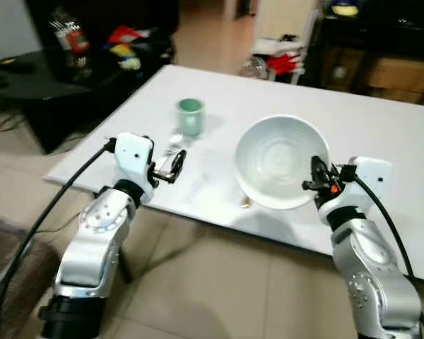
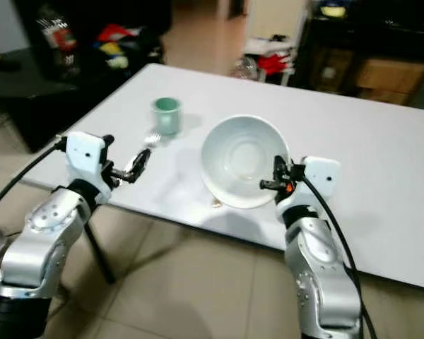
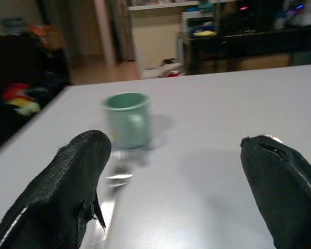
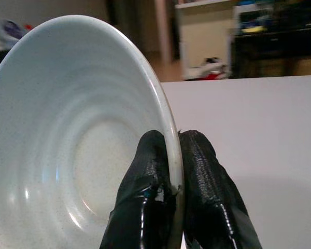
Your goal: Setting the table
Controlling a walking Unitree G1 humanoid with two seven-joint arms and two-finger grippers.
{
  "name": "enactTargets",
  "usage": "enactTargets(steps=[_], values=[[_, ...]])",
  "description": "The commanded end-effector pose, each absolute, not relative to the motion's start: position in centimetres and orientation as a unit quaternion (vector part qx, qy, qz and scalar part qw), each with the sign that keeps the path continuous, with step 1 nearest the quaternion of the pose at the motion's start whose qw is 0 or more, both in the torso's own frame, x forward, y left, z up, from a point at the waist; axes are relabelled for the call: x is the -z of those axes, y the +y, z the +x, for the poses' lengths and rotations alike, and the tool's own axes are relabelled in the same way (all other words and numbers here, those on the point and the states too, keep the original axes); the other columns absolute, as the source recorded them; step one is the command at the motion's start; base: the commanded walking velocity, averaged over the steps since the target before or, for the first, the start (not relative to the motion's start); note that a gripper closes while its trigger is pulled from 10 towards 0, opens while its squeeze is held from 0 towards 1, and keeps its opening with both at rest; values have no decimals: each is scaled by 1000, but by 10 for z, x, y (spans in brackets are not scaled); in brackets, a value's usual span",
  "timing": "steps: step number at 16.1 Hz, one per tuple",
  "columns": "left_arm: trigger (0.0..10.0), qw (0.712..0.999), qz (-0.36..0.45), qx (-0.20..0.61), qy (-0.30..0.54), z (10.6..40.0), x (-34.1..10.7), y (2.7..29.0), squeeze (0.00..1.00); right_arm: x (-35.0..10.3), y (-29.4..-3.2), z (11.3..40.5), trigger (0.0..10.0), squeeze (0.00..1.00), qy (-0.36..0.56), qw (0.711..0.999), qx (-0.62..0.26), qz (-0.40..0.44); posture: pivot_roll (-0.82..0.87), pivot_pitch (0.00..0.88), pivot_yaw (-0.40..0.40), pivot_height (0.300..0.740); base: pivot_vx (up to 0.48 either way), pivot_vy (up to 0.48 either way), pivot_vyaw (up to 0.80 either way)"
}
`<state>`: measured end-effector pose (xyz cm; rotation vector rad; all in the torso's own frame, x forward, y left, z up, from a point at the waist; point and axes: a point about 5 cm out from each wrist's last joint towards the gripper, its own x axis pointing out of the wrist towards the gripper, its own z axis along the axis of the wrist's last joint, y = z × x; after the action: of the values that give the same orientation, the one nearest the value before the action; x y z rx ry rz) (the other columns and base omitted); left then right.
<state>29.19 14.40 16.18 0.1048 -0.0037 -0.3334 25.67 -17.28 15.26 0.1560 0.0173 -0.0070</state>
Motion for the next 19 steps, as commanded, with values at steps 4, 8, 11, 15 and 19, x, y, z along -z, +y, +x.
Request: enactTargets(steps=[4, 8, 11, 15, 19], values=[[10000, 983, 56, 174, -3, 289, -161, 139, 0, -163, -176, 258, 10000, 0, -13, 997, 5, 74, -56, 0, -42, 740, 321, 0, 0], [10000, 983, 57, 177, -5, 288, -162, 139, 0, -163, -177, 258, 10000, 0, -12, 997, 4, 73, -56, 0, -49, 740, 320, 0, 0], [10000, 982, 61, 180, -3, 286, -162, 140, 0, -164, -176, 257, 10000, 0, -13, 997, 3, 73, -39, 0, -56, 740, 316, 0, 0], [10000, 982, 70, 173, -5, 284, -163, 143, 0, -163, -181, 262, 10000, 0, -7, 997, 5, 80, -28, 0, -73, 740, 310, 0, 0], [10000, 982, 69, 177, -5, 283, -163, 142, 0, -163, -187, 267, 10000, 0, -2, 995, 16, 100, -25, 0, -75, 740, 305, 0, 0]])
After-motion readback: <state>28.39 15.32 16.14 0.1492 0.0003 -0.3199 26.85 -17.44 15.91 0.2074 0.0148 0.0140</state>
